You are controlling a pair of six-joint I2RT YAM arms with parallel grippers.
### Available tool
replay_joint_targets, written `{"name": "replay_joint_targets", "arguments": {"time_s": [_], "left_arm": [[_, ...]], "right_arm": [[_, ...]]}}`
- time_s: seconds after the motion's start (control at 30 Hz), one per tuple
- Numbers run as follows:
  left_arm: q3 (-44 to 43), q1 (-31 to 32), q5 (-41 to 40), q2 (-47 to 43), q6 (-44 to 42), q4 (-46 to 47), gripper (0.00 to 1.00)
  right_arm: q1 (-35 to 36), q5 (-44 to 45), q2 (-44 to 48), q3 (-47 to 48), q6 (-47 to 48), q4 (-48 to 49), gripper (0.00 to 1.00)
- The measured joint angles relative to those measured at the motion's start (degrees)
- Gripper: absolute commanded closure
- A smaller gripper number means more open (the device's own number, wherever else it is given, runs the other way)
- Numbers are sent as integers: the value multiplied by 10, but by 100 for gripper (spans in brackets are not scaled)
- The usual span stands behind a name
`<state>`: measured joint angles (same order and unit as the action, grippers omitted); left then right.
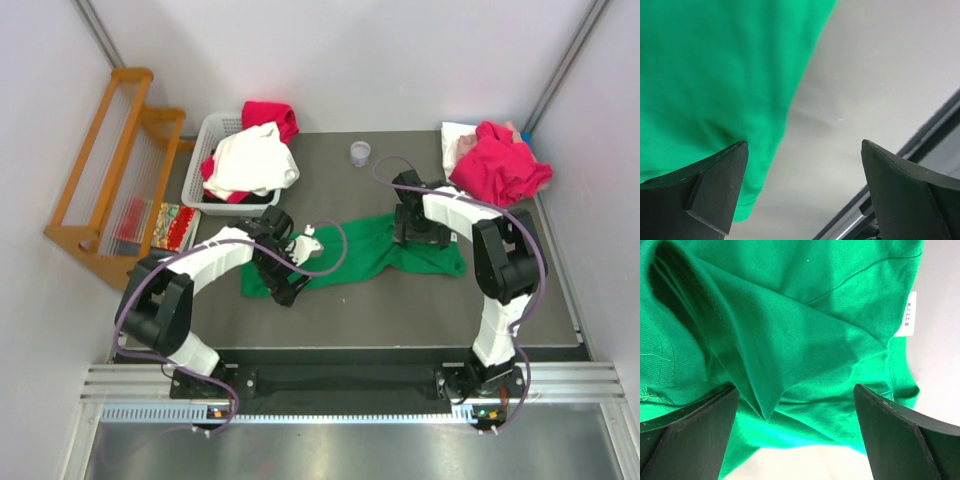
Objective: Fold and stack the t-shirts
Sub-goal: Fold the tshirt
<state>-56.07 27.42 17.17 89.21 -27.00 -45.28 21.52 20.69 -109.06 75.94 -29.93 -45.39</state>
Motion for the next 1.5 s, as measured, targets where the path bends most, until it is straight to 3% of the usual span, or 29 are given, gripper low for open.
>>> {"name": "replay_joint_targets", "arguments": {"time_s": [0.33,0.53,0.73,1.17,1.5], "left_arm": [[-2,18,-6,-2,3,-9,1],[-19,-17,-31,-2,3,-4,1],[-71,-64,-82,19,17,56,1],[-24,-65,-123,73,38,146,1],[-10,-67,-121,70,37,165,1]], "right_arm": [[-1,2,-26,35,19,17,0],[-1,2,-18,23,23,34,0],[0,2,41,-51,17,82,0],[2,0,210,-156,12,95,0],[2,4,150,-152,-1,92,0]]}}
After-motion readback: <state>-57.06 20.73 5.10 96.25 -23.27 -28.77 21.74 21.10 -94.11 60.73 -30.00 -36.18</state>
